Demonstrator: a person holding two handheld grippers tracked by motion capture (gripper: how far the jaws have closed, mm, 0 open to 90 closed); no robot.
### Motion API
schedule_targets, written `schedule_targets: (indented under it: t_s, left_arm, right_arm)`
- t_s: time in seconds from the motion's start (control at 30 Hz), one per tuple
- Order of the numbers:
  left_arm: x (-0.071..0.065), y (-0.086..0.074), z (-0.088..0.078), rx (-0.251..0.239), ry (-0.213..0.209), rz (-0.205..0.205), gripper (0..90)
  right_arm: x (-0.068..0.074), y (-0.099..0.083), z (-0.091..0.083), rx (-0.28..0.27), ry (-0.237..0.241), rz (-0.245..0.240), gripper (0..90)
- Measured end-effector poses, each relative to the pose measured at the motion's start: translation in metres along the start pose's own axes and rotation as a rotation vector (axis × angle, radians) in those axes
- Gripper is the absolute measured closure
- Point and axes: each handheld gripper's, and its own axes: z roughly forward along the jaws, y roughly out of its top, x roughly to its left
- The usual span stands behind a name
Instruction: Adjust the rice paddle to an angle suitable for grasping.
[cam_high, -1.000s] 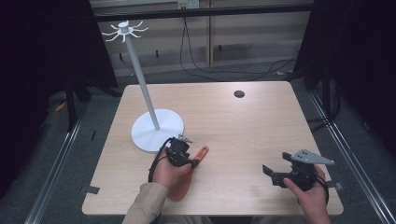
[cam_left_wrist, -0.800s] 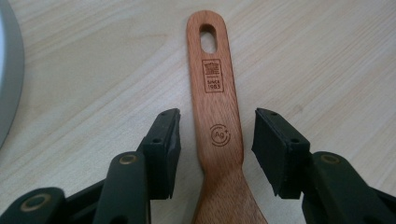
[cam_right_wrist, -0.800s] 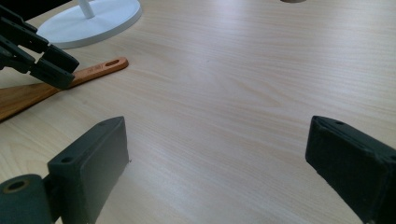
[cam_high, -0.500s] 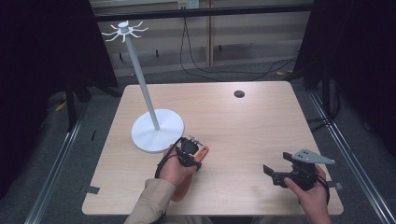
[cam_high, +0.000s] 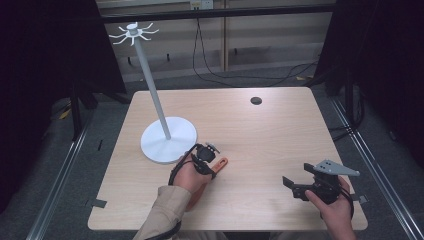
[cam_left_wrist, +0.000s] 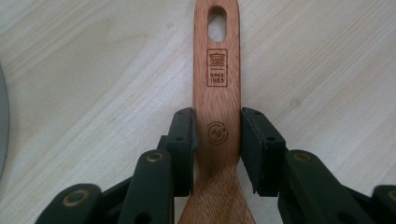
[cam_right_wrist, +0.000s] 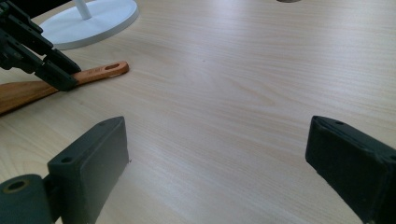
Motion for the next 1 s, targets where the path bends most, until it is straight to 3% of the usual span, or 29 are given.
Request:
schedule_targets:
  t_s: [0.17, 0.2, 0.4, 0.5, 0.7, 1.0]
  left_arm:
    - [0.009, -0.006, -0.015, -0.099, -0.040, -0.018, 66.5]
    - [0.010, -0.008, -0.018, -0.138, -0.056, -0.042, 66.5]
    - [0.018, -0.018, -0.035, -0.269, -0.086, -0.084, 66.5]
    - [0.019, -0.020, -0.045, -0.316, -0.077, -0.085, 66.5]
    - [0.023, -0.027, -0.066, -0.469, -0.070, -0.093, 66.5]
    - [0.028, -0.041, -0.081, -0.620, -0.033, -0.112, 66.5]
  right_arm:
    - [0.000, 0.001, 0.000, -0.007, 0.007, 0.000, 5.4]
    - [0.000, 0.000, 0.000, -0.005, 0.005, 0.003, 5.4]
    - [0.000, -0.001, 0.002, -0.005, 0.021, 0.004, 3.3]
    - [0.001, -0.001, 0.002, 0.002, 0.022, 0.000, 2.8]
    - [0.001, 0.000, 0.001, -0.020, 0.029, -0.003, 2.5]
    - [0.002, -0.001, 0.002, -0.032, 0.031, -0.004, 2.5]
